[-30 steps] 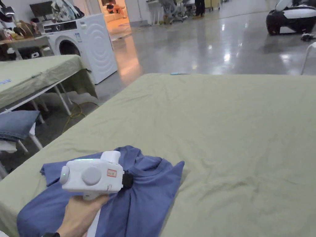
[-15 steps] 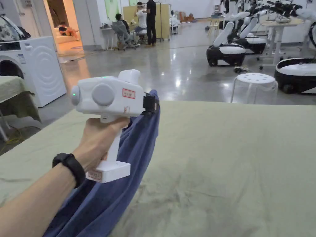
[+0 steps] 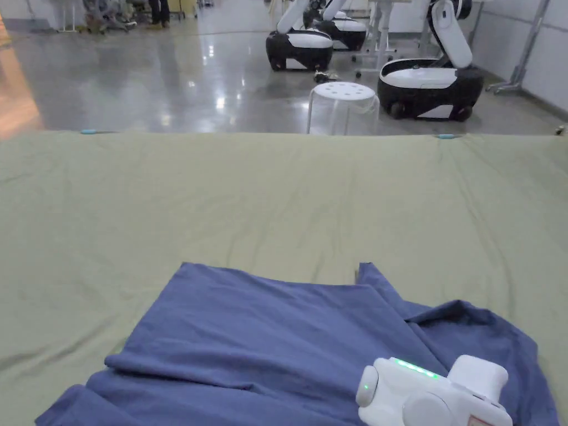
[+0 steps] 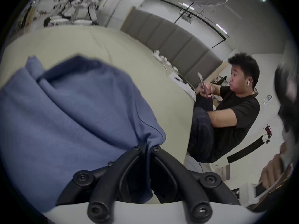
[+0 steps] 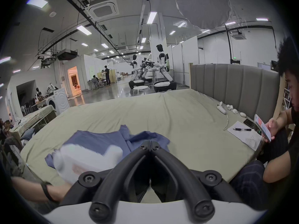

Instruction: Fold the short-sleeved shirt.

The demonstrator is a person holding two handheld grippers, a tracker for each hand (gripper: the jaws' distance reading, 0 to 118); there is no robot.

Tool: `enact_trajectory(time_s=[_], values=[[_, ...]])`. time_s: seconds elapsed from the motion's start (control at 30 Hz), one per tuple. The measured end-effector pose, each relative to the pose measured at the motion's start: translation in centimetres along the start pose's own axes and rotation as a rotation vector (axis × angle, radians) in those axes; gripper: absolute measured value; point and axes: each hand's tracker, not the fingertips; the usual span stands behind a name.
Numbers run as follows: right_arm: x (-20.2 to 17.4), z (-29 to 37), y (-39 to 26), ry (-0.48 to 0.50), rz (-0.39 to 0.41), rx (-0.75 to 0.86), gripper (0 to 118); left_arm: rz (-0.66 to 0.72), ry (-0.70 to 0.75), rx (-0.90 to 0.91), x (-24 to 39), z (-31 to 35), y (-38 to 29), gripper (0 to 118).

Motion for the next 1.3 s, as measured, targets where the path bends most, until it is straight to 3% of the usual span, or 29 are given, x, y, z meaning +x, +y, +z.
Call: enact_trajectory(time_s=[0.07,0.1,0.17,0.27,0.37,0.47,0.67,0.7,0.73,0.8,1.07,1.3], values=[[0.0,0.3,-0.1,-0.001,-0.002,0.001,0,-0.007,-0.018,0.009,0.7,-0.3,-1.1,6],[-0.1,0.3,-0.2,-0.003,0.006,0.004,0,-0.009,-0.001,0.023,0.9,0.0,-1.2,15],[-0.3,0.1,-0.3,0.0,0.025,-0.001,0,0.019,-0.038,0.049,0.2,2.0,-0.3,55],[-0.6,-0.4,-0.3,0.045,0.013,-0.01,0,0.022,-0.098,0.188,-0.6,9.5,1.1,60],[-1.4,-0.7,0.0,0.085,-0.004,0.004,0,-0.079,0.092,0.39,-0.8,19.3,1.0,60],[-2.4,-1.4,0.1,0.123,-0.006,0.013,0,-0.202,0.369,0.537,-0.6,27.6,-1.5,60],[-5.6,-3.0,-0.7,0.176,0.05,0.034,0,-0.232,0.814,0.778,1.8,37.1,-9.4,56],[-6.1,-3.0,-1.1,0.189,0.078,0.073,0,-0.231,0.868,0.815,2.3,37.9,-10.7,39],[-6.5,-2.8,-1.8,0.212,0.105,0.128,0,-0.239,0.934,0.869,2.9,38.2,-11.9,13],[-7.3,-2.7,-2.3,0.211,0.121,0.116,0,-0.232,1.056,0.897,3.5,39.0,-13.2,6],[-8.4,-2.4,-2.5,0.203,0.123,0.095,0,-0.169,1.065,0.842,3.1,39.7,-15.2,2],[-8.3,-1.9,-2.0,0.206,0.133,0.087,0,-0.121,0.919,0.809,0.9,39.8,-13.0,2]])
